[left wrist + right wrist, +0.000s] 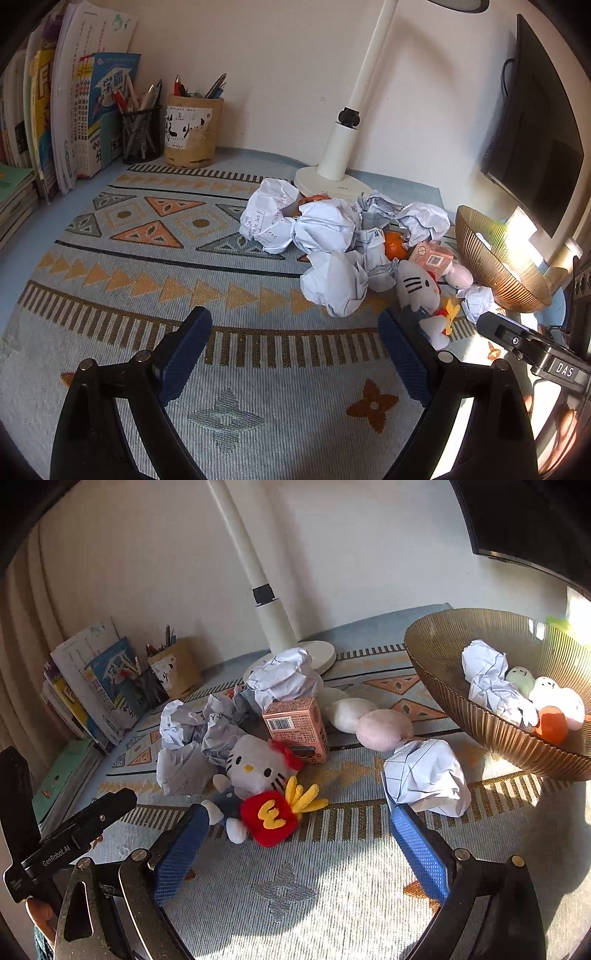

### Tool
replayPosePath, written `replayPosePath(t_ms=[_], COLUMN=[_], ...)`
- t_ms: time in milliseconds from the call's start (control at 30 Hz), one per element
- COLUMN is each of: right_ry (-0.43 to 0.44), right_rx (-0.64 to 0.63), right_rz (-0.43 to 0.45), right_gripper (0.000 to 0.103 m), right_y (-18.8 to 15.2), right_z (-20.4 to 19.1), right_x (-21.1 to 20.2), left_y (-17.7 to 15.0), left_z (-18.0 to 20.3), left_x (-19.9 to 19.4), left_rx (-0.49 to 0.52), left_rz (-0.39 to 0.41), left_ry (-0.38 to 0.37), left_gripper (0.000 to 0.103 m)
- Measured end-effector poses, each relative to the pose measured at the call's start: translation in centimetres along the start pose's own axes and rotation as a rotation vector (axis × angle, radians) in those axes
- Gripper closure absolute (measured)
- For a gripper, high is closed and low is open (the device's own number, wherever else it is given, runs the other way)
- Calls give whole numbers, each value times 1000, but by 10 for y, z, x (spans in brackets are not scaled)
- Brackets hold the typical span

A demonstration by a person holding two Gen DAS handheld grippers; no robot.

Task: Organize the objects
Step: 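Grasp a paper ball with the left gripper while the right grasps the Hello Kitty plush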

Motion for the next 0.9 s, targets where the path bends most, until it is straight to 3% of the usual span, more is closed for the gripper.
replayPosePath(t_ms=[67,167,267,400,500,533,567,633,800,900], right_ry=[5,60,144,54,15,3,11,38,17,-4], right_rx=[-14,-22,11,-17,-42,-53,-55,-45,-131,-263], right_rz=[-7,-99,-154,-193,-191,-190,-187,-180,-158,-152], right_gripper=[4,4,4,7,28,42,43,48,49,48], right_y=[0,-6,-8,-6,-3,-3,-4,-5,-12,-21], right_z=[-4,-20,-41,-49,-49,-48,-47,-45,-36,-30], right_x=[1,16,31,54,63,63,62,58,31,2], left_y=[0,-7,4,12,9,8,6,2,-5,-14], left_z=[-3,-5,11,20,28,30,30,32,36,43], left_x=[4,25,32,50,65,67,69,69,43,21], left_rx=[-15,-46,-106,-44,-44,-34,-23,-5,10,31], left_rz=[-23,-174,-223,-197,-236,-240,-247,-256,-232,-212], left_ry=[9,35,-103,-63,-86,-83,-76,-78,-123,-166], left_gripper=[12,15,15,15,25,33,45,57,59,59])
Point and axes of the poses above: each gripper's, at about its wrist camera, not at the fingertips, and x roughly the way its jaws point, z to its right, y to its top, the point moved 10 cm from there along x, roughly the way its jaws point, and after that the axes turned 9 degrees about -x, right-handed, at the moved point
